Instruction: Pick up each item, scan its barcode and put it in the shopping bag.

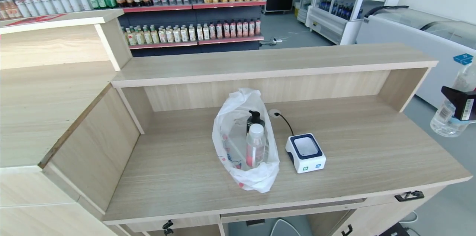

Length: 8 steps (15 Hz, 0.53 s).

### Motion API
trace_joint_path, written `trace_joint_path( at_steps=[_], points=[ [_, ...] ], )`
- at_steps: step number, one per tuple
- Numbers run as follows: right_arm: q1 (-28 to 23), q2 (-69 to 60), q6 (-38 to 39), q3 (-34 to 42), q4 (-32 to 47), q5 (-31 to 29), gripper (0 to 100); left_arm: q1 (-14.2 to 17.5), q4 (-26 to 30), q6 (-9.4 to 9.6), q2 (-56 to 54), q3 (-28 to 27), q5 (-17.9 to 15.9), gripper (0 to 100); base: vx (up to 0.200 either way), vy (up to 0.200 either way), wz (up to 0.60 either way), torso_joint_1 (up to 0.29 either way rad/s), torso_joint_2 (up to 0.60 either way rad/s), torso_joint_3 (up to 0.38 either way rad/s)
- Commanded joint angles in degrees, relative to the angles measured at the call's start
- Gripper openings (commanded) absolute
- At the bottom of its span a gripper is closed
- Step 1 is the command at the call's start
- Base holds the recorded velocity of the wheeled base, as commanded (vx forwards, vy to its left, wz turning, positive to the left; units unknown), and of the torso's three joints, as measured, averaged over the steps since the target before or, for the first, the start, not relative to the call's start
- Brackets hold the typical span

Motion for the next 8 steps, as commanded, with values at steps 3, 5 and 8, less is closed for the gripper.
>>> trace_joint_path(
  at_steps=[3,5,8],
  points=[
    [-0.3,10.0,-6.3,-3.1,-3.5,7.6,0,0.0,0.0,-0.01,0.1,0.0,0.0,100,0.0,0.0,0.2,0.002,0.0,0.001],
    [0.0,14.6,-10.8,-2.4,-10.6,20.8,0,0.0,0.0,-0.01,0.1,0.0,0.0,100,0.0,0.0,0.0,0.0,0.0,0.0],
    [-0.8,20.2,-21.1,-2.7,-12.5,41.1,0,0.0,0.0,-0.01,0.1,0.0,0.0,100,0.0,0.0,0.0,0.0,0.0,0.0]
  ],
)
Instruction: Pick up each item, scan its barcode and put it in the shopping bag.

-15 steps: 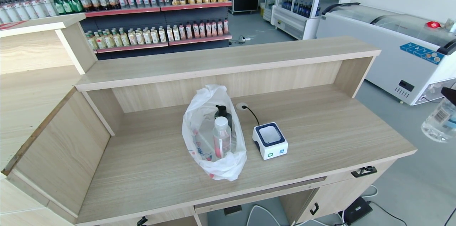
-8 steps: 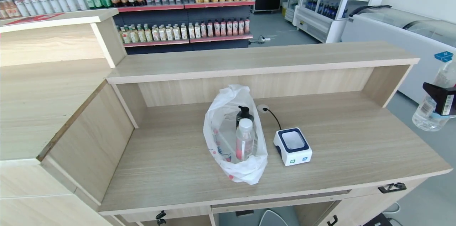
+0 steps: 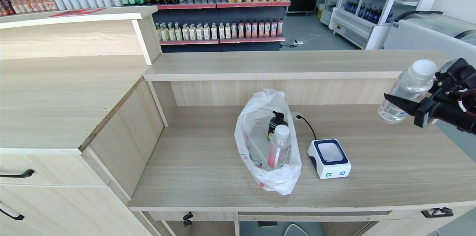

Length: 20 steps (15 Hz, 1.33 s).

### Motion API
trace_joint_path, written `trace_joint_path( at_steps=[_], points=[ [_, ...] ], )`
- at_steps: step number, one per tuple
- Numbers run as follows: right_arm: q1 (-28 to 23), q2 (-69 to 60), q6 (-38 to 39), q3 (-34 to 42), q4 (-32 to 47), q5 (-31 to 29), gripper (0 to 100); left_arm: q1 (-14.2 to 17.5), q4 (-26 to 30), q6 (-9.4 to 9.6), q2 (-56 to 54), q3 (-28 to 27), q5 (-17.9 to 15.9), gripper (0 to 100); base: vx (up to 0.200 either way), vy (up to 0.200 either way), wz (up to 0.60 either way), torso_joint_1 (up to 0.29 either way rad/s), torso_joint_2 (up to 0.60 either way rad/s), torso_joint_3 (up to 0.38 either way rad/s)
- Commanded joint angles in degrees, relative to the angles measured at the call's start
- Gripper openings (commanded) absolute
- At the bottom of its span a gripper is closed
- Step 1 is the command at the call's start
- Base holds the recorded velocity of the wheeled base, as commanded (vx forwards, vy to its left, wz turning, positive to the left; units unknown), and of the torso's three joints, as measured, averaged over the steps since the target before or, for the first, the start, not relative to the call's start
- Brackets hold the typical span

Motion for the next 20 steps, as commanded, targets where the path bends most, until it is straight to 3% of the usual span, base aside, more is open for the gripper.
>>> trace_joint_path(
  at_steps=[1,7,20],
  points=[
    [-0.5,6.1,-3.1,-0.1,-0.5,6.1,0,0.0,0.0,-0.01,0.1,0.0,0.0,100,0.0,0.0,0.0,0.0,0.0,0.0],
    [-2.0,13.2,-9.1,-3.6,-0.9,17.8,0,0.0,0.0,-0.01,0.1,0.0,0.0,100,0.0,0.0,0.0,0.0,0.0,0.0],
    [-1.7,21.0,-20.3,-7.8,-1.1,26.8,0,0.0,0.0,-0.01,0.1,0.0,0.0,100,0.0,0.0,0.0,0.0,0.0,0.0]
  ],
)
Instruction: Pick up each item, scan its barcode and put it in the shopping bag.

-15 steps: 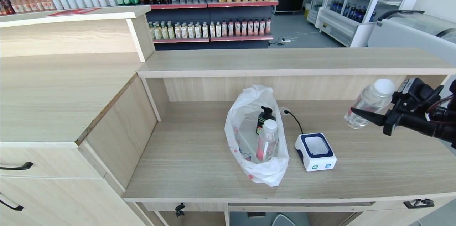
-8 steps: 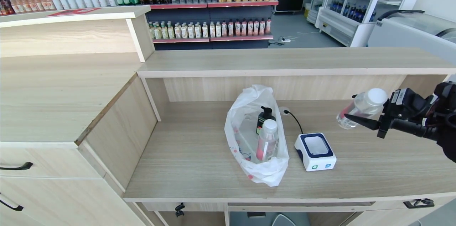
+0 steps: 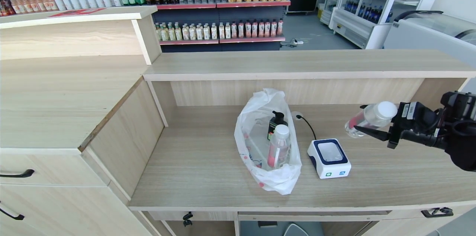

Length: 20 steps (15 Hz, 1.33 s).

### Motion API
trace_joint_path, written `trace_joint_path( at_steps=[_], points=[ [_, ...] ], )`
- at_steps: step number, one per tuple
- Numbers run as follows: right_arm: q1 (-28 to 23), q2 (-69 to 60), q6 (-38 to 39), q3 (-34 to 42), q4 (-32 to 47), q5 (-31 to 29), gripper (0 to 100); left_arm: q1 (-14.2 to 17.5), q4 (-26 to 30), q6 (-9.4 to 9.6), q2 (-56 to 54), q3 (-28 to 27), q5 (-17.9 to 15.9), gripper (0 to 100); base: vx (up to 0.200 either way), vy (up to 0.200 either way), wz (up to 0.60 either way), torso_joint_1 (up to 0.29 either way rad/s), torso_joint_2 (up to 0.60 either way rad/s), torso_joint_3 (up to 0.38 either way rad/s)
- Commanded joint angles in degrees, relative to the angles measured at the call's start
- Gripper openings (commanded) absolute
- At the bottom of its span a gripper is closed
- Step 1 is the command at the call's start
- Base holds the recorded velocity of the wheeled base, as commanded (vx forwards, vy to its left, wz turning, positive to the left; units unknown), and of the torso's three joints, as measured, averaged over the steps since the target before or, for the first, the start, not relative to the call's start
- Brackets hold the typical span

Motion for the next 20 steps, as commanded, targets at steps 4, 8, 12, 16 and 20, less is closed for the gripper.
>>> trace_joint_path(
  at_steps=[4,8,12,16,20],
  points=[
    [0.3,2.5,-0.3,-1.0,-2.5,0.1,0,0.0,0.0,-0.01,0.1,0.0,0.0,100,0.0,0.0,0.0,0.0,0.0,0.0],
    [1.0,3.7,-0.3,-0.9,-4.6,1.4,0,0.0,0.0,-0.01,0.1,0.0,0.0,100,0.0,0.0,0.0,0.0,0.0,0.0],
    [1.0,4.0,-0.3,-1.0,-4.6,1.4,0,0.0,0.0,-0.01,0.1,0.0,0.0,100,0.0,0.0,0.0,0.0,0.0,0.0],
    [1.2,3.9,-0.2,-1.0,-4.8,1.4,0,0.0,0.0,-0.01,0.1,0.0,0.0,100,0.0,0.0,0.0,0.0,0.0,0.0],
    [1.1,3.6,0.4,-1.8,-4.7,1.3,0,0.0,0.0,-0.01,0.1,0.0,0.0,100,0.0,0.0,0.0,0.0,0.0,0.0]
  ],
)
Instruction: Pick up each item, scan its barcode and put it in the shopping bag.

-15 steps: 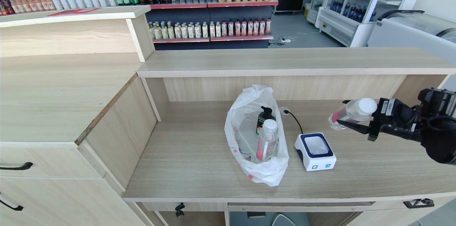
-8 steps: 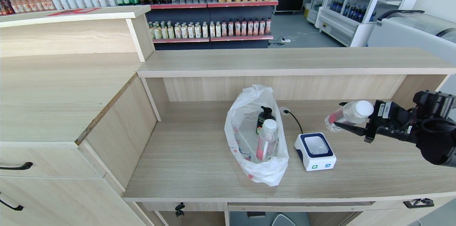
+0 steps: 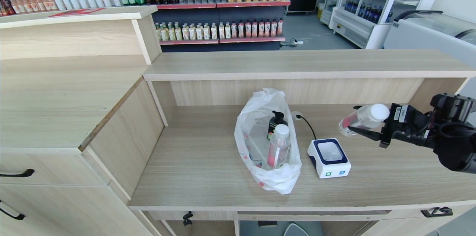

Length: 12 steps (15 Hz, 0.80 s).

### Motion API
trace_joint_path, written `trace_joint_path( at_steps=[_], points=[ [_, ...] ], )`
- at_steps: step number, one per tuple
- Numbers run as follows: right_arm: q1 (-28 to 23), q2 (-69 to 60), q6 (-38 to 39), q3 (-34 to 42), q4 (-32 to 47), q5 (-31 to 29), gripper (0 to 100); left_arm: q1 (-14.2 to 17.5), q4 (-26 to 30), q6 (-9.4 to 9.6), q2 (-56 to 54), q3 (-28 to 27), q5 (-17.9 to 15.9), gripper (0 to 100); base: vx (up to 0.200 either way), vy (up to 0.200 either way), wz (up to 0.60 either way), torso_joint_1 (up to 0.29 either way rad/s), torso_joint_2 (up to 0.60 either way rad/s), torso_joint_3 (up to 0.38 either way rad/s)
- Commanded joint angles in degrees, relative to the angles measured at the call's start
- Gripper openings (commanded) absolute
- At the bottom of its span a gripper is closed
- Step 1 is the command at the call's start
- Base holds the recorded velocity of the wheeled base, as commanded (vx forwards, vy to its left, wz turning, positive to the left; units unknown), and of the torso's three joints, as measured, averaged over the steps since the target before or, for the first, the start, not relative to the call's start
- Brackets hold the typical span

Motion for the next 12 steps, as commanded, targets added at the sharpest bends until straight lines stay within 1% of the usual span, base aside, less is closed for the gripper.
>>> trace_joint_path(
  at_steps=[1,12],
  points=[
    [-0.1,-0.4,0.4,-0.3,-0.1,0.0,0,0.0,0.0,-0.01,0.1,0.0,0.0,100,0.0,0.0,0.0,0.0,0.0,0.0],
    [-0.2,-2.8,1.4,0.4,0.6,-0.1,0,0.0,0.0,-0.01,0.1,0.0,0.0,100,0.0,0.0,0.0,0.0,0.0,0.0]
  ],
)
